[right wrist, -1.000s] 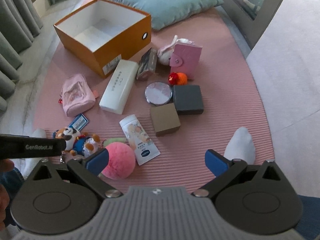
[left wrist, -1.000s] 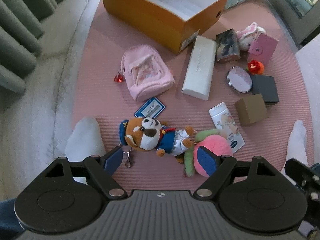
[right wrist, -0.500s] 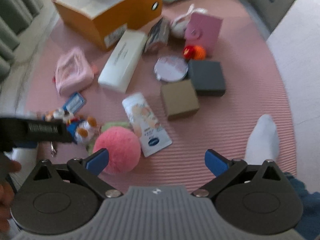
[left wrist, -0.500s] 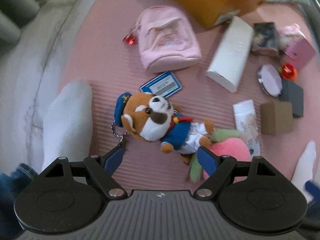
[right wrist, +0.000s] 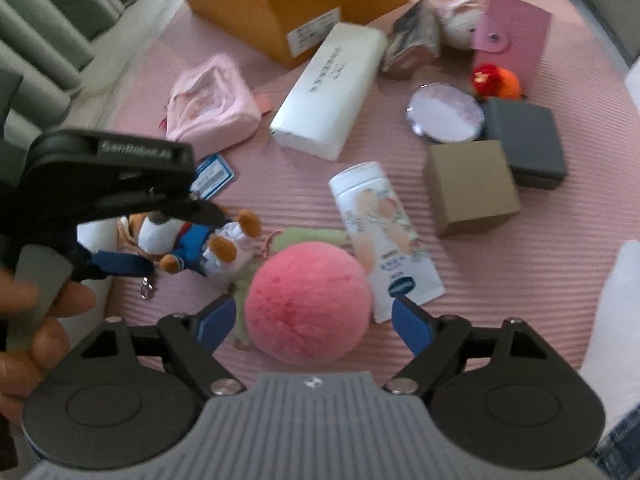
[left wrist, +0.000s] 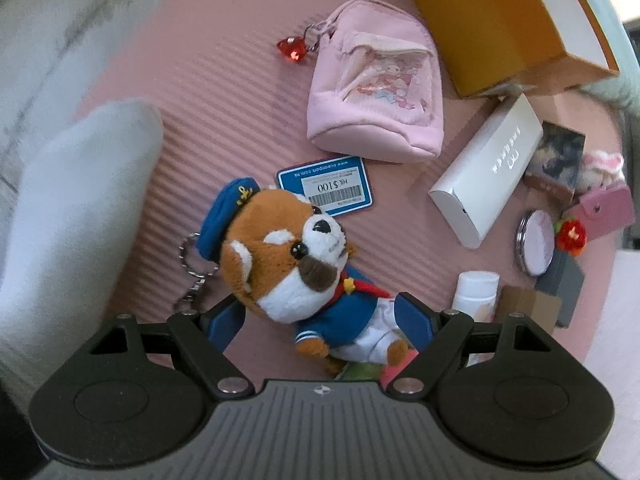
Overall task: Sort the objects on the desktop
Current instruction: 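Grasp the red-panda plush with the left gripper while the right grasps the pink pompom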
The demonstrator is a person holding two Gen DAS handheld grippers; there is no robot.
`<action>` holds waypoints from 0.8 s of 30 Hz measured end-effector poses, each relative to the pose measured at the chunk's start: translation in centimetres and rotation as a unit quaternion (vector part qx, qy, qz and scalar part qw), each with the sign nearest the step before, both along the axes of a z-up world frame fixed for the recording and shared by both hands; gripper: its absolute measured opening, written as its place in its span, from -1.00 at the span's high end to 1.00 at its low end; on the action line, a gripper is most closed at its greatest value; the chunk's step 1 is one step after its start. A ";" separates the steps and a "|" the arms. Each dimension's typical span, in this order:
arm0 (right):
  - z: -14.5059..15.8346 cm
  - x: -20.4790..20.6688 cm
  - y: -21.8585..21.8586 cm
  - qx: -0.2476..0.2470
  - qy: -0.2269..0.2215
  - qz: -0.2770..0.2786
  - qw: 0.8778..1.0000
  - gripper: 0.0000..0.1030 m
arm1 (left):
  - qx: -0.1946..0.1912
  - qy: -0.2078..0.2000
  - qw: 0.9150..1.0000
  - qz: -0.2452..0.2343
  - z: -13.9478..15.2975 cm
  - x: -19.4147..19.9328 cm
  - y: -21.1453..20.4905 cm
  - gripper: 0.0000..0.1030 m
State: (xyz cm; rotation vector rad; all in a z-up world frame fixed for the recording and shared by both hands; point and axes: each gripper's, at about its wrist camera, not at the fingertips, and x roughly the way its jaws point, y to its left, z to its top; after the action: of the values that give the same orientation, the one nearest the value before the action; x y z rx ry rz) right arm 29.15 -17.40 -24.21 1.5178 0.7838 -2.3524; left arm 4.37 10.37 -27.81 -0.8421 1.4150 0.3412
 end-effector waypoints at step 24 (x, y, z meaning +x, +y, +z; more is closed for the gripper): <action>-5.0 -2.8 -0.4 0.036 -0.041 -0.002 0.999 0.22 | 0.007 0.026 0.999 -0.019 -2.0 1.6 -0.5 -0.69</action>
State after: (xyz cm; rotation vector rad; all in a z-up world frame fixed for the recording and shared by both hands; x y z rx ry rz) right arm 26.33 -17.84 -29.16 1.6347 0.8557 -2.2718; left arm 5.98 9.84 -29.76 -0.7993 1.4730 0.3450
